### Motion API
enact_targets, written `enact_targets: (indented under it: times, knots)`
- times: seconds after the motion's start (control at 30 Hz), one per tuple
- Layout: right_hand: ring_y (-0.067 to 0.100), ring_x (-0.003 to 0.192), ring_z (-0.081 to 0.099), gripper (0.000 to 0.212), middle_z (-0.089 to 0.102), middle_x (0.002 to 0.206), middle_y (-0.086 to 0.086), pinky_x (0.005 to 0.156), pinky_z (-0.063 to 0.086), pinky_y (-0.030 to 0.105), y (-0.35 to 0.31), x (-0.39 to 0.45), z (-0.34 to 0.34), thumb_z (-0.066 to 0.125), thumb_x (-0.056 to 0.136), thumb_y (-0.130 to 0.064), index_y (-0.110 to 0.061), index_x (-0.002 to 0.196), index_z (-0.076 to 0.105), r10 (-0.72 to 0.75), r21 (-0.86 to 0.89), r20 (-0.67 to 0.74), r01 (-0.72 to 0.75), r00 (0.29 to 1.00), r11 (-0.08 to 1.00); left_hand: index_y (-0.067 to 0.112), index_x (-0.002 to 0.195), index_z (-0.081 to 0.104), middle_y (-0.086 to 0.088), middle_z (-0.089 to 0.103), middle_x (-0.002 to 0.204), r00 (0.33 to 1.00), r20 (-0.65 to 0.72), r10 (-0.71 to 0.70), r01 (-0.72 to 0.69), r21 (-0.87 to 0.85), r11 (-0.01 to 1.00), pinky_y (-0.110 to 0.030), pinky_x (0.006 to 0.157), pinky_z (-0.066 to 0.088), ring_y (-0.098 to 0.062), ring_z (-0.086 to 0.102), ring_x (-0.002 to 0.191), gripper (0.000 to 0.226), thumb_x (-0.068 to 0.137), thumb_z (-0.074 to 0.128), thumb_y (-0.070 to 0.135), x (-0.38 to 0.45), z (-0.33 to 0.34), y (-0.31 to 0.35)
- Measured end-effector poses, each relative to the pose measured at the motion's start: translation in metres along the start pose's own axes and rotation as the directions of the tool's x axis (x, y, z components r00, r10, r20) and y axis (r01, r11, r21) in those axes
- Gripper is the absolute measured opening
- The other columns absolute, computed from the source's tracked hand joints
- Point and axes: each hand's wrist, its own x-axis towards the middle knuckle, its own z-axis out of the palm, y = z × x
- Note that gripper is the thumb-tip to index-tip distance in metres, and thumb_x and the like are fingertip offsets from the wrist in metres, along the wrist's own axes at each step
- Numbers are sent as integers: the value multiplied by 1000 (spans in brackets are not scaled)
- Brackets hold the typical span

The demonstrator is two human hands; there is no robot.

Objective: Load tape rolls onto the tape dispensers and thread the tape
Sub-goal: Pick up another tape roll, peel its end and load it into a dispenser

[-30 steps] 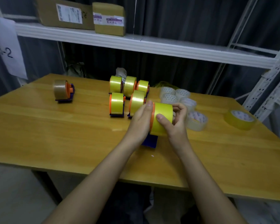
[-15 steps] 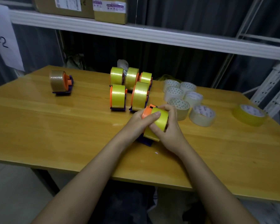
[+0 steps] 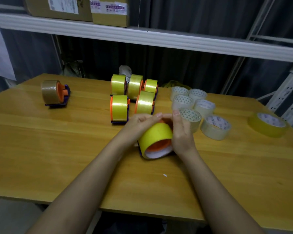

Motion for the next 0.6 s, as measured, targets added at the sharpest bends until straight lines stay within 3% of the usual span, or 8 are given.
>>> enact_targets:
  times: [0.03, 0.1, 0.2, 0.3, 0.43, 0.6]
  knots:
    - [-3, 86, 63, 47, 69, 85, -14, 76, 45, 14, 1, 0, 0, 25, 95, -47, -29, 86, 68, -19, -22, -44, 18, 999, 1000, -10, 90, 62, -23, 64, 83, 998, -56, 31, -30, 33, 999, -40, 75, 47, -34, 62, 76, 69, 84, 58, 59, 7, 0, -3]
    - [-4, 82, 61, 46, 67, 83, -13, 73, 44, 12, 3, -1, 0, 25, 97, -41, -25, 84, 67, -49, -72, -123, 40, 991, 997, -7, 81, 57, -16, 53, 74, 978, -173, 118, -103, 91, 991, -37, 70, 40, -23, 52, 69, 67, 84, 51, 60, 15, 1, -9]
    - [-8, 81, 59, 45, 64, 82, -16, 71, 42, 8, 7, 3, -3, 26, 99, -32, -19, 86, 67, -81, -132, -232, 51, 969, 990, 15, 89, 64, -2, 64, 88, 948, -253, 194, -169, 119, 978, -28, 78, 44, -11, 59, 85, 54, 92, 27, 54, 16, 9, -20]
    - [-9, 81, 59, 45, 65, 81, -15, 72, 42, 8, 10, 7, -4, 27, 99, -27, -15, 87, 69, -55, -95, -323, 25, 945, 995, 32, 99, 58, 11, 62, 101, 926, -259, 274, -241, 151, 959, -20, 86, 44, -1, 57, 99, 49, 93, 16, 56, 13, 23, -26]
    - [-4, 82, 62, 56, 68, 82, -9, 74, 43, 11, 10, 4, -1, 25, 96, -38, -7, 88, 72, -52, -81, -330, 27, 943, 996, 32, 91, 57, 14, 60, 90, 855, -373, 361, -318, 172, 932, -14, 77, 42, 4, 55, 88, 48, 90, 14, 54, 14, 31, -28]
    - [-5, 74, 60, 49, 66, 74, -9, 72, 41, 11, 7, 4, -1, 26, 99, -23, -15, 75, 68, -40, -52, -333, 24, 942, 998, 28, 77, 55, 14, 56, 73, 771, -482, 415, -366, 199, 909, -11, 68, 38, 5, 54, 73, 50, 91, 13, 50, 13, 35, -29]
